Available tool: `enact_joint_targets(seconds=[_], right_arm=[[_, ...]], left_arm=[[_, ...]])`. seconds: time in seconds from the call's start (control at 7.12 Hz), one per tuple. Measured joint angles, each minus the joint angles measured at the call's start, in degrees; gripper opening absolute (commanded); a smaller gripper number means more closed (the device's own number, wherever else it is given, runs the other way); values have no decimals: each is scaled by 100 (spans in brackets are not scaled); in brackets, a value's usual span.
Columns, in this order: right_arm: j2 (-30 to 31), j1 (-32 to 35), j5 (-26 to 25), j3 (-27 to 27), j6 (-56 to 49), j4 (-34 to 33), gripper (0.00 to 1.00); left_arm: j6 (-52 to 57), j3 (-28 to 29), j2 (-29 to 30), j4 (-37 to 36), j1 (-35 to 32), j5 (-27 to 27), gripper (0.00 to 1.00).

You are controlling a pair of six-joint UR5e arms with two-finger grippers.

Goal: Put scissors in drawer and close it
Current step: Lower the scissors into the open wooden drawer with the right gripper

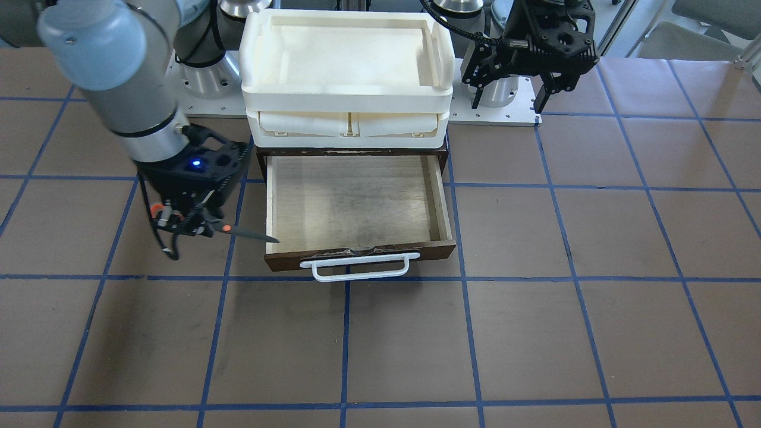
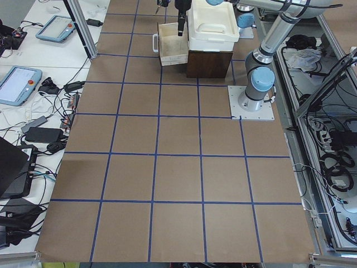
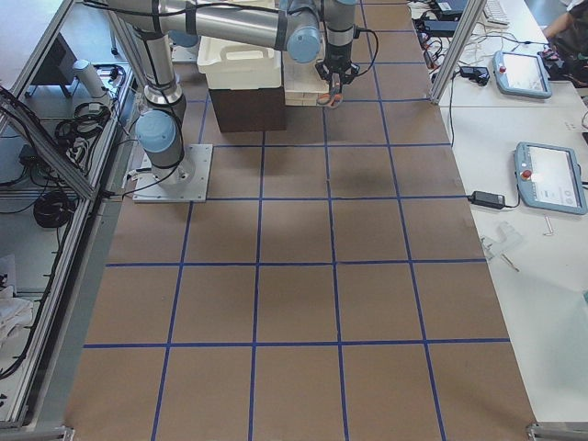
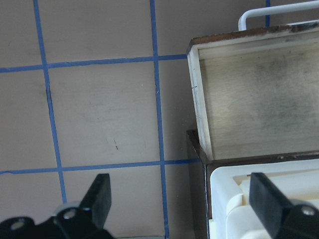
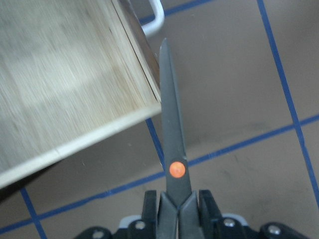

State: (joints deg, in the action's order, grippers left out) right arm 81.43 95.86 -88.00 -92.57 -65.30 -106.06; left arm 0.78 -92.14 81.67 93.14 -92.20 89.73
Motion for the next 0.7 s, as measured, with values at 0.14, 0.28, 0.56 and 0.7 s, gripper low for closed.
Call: enact_joint_targets(seconds=[0.14, 0.28, 0.56, 0.7], right_arm=[[-41, 505, 7, 21, 433, -83, 0], [-104, 905, 16, 6, 661, -158, 0], [-242, 1345, 37, -50, 751, -247, 0], [-330, 1449, 45, -62, 543, -339, 0]], left_arm=[[-1, -17, -14, -2, -4, 1, 100], [5, -26, -44, 5, -7, 6, 100], [2, -34, -83, 13, -8, 35, 100], [-8, -35, -108, 17, -8, 57, 100]])
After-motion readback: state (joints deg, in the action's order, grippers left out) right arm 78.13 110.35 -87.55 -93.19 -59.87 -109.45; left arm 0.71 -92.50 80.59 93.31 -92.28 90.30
